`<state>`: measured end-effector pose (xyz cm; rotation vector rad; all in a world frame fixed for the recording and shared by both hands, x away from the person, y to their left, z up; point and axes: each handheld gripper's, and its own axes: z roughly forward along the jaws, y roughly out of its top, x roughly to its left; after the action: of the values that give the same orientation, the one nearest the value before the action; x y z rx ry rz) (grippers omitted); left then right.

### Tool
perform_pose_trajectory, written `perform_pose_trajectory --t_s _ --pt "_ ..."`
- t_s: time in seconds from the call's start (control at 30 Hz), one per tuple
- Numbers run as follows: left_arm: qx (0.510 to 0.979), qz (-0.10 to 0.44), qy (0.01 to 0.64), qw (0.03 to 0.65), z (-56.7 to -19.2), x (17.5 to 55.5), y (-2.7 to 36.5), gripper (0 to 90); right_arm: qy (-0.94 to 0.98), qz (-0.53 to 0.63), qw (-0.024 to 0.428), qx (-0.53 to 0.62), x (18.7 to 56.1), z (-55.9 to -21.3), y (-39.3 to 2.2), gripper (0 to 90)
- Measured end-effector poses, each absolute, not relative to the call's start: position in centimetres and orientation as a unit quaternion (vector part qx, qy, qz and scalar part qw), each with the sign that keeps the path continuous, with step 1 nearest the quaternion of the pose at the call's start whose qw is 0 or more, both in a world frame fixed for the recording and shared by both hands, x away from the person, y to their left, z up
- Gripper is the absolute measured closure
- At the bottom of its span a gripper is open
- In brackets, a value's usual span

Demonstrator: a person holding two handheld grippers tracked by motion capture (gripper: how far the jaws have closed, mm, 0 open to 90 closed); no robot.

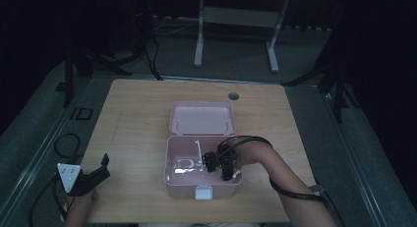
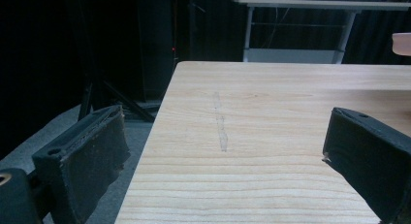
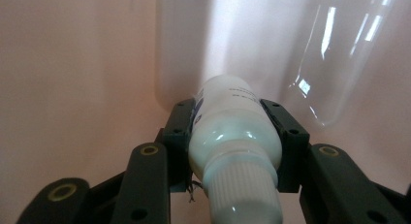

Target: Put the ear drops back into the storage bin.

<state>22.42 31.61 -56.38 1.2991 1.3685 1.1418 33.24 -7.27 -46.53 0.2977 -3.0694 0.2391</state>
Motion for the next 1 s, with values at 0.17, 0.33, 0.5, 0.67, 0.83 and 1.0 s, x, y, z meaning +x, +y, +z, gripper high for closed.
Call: perform_pose_trajectory --t_s 0.17,0.33,0.5,0.67,0.83,1.0 --pt "0.526 0.462 0.554 0.451 -56.4 22.4 31.6 2.4 -0.991 0.086 0.022 0.098 33.4 -47.6 -7.2 59.4" --pt "0.525 0.462 0.554 0.451 -56.4 22.4 31.6 2.4 -0.991 0.092 0.024 0.096 33.5 -48.5 -7.0 59.4" --pt "0.526 0.462 0.554 0.451 -56.4 22.4 31.6 2.4 -0.991 0.097 0.018 0.092 33.7 -48.9 -7.0 59.4" --pt "0.526 0.462 0.553 0.451 -56.4 22.4 31.6 2.3 -0.992 0.091 0.019 0.088 33.6 -49.1 -7.1 59.3" --pt "0.526 0.462 0.553 0.452 -56.4 22.4 31.6 2.4 -0.992 0.089 0.025 0.088 33.4 -49.6 -7.2 59.1" --pt "0.526 0.461 0.554 0.452 -56.4 22.4 31.6 2.4 -0.992 0.089 0.033 0.086 33.5 -49.7 -7.1 57.9"
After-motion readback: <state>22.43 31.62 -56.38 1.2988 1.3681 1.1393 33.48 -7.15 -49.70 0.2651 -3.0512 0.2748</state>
